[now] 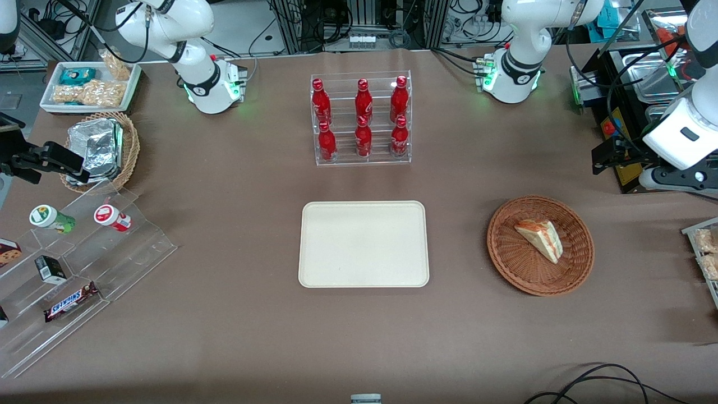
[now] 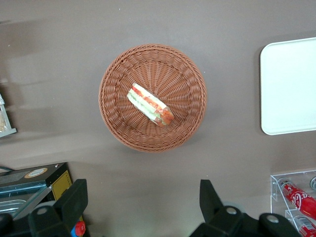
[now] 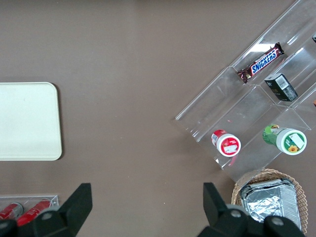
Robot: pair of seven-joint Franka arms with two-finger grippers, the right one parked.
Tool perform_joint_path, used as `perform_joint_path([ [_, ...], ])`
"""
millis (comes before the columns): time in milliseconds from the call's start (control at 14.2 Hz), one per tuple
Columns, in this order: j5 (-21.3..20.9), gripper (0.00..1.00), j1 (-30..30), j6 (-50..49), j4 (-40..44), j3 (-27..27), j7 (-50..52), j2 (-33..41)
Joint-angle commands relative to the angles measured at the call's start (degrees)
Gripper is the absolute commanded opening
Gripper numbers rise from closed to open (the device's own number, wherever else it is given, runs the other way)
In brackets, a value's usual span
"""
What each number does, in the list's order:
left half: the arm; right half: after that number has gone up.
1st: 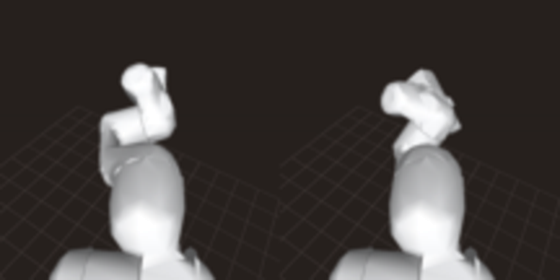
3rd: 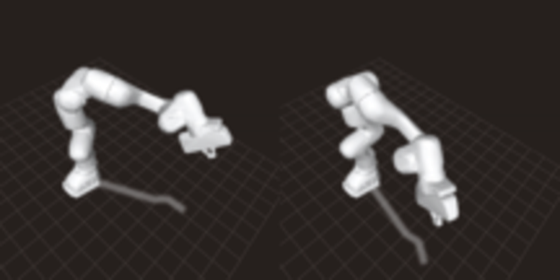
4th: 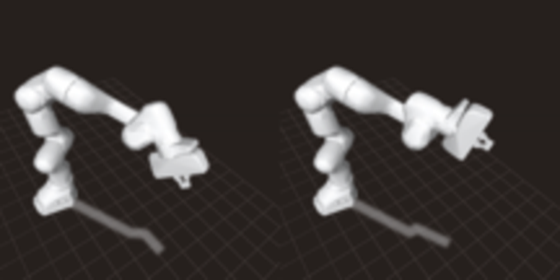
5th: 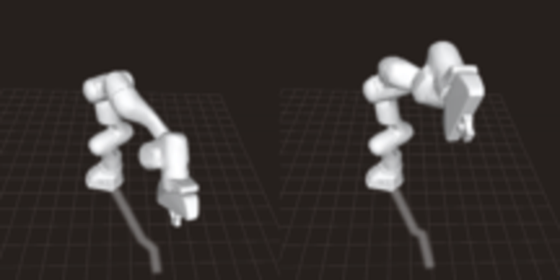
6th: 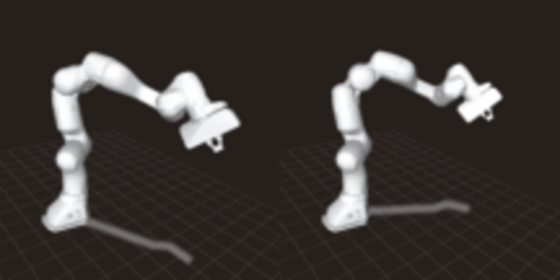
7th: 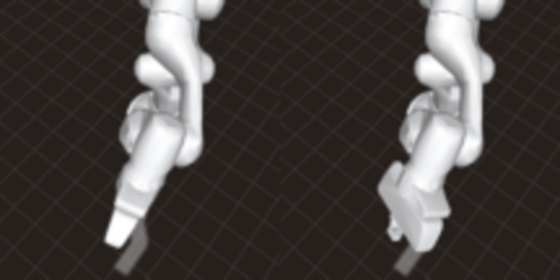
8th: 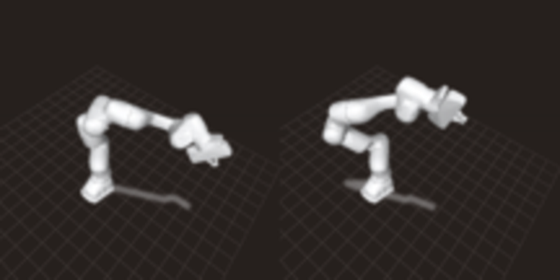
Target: Place sandwich from basket to tray
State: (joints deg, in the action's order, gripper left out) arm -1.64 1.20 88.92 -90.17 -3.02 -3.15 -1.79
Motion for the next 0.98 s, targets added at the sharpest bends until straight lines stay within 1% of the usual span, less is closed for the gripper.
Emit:
perform_joint_path([
  [0, 0.23, 1.0, 0.38, -0.85, -0.88, 0.56, 0.25, 0.91],
  [281, 0.32, 1.0, 0.47, -3.04, -0.97, 0.47, 0.34, 0.74],
  [702, 0.5, 1.0, 0.64, -3.58, -1.41, 0.38, 0.25, 0.3],
  [912, -0.2, 1.0, 0.64, -3.84, -2.37, 0.38, 0.16, -0.57],
])
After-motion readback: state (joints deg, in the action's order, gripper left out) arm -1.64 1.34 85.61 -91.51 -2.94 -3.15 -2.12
